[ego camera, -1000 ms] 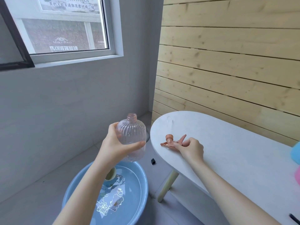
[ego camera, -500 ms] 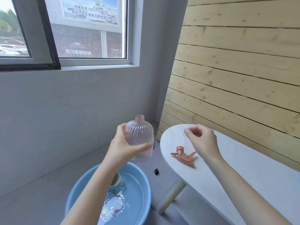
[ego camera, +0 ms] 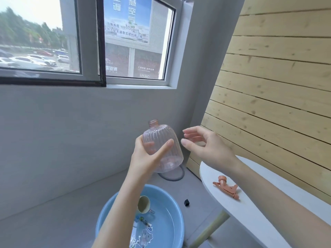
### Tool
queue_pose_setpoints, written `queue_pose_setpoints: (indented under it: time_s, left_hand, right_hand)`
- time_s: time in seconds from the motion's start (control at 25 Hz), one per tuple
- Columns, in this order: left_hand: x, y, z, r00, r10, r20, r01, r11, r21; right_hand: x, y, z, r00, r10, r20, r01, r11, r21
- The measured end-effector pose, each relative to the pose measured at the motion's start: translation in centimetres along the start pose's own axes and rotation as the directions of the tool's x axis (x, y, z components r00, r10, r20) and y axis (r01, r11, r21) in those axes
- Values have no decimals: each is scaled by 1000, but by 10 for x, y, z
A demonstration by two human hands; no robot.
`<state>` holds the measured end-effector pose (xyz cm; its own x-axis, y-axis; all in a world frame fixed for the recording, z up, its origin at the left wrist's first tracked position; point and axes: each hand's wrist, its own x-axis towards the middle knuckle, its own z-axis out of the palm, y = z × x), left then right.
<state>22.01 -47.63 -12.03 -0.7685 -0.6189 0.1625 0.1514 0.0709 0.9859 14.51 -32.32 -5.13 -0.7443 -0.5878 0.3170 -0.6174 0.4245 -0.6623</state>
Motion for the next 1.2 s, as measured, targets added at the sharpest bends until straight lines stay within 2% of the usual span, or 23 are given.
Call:
queue_pose_setpoints:
  time_s: [0.12, 0.24, 0.36, 0.48, 0.56, 0.68, 0.84, 1.08, 1.2]
  left_hand:
    - [-5, 8, -15, 1000, 17, 22, -15, 995, -97]
    - [-14, 21, -23, 992, 71, 102, -52, 983, -177]
    - [-18, 34, -32, 985, 118, 128, -89, 973, -213]
    - [-13, 30, -34, 993, 55, 107, -30, 974, -225]
    - [-2, 19, -34, 996, 24, 83, -9, 986, -169]
    - [13, -17, -46, 1000, -18, 6, 17, 1000, 21]
    - [14, -89, -74, 990, -111, -90, 127, 972, 200]
    - [-1, -183, -103, 943, -278, -184, 328, 873, 361]
    - [-2, -233, -107, 917, -327, -227, 398, 783, 478]
  right_hand:
    - [3, -24, 14, 993, -29, 113, 37, 997, -65]
    - [5, -42, 22, 976, -26, 218, 55, 990, -127]
    - [13, -48, 20, 974, -17, 227, 34, 997, -69]
    - [22, -34, 21, 982, -17, 186, 16, 1000, 7]
    - [31, -18, 25, 983, -33, 180, 29, 999, 25]
    - [41, 11, 37, 987, 0, 162, -14, 996, 82]
    - [42, 57, 72, 969, 83, 233, -119, 982, 146]
    - [40, 121, 127, 914, 213, 346, -277, 950, 145]
    - [38, 157, 162, 864, 284, 416, -360, 926, 115]
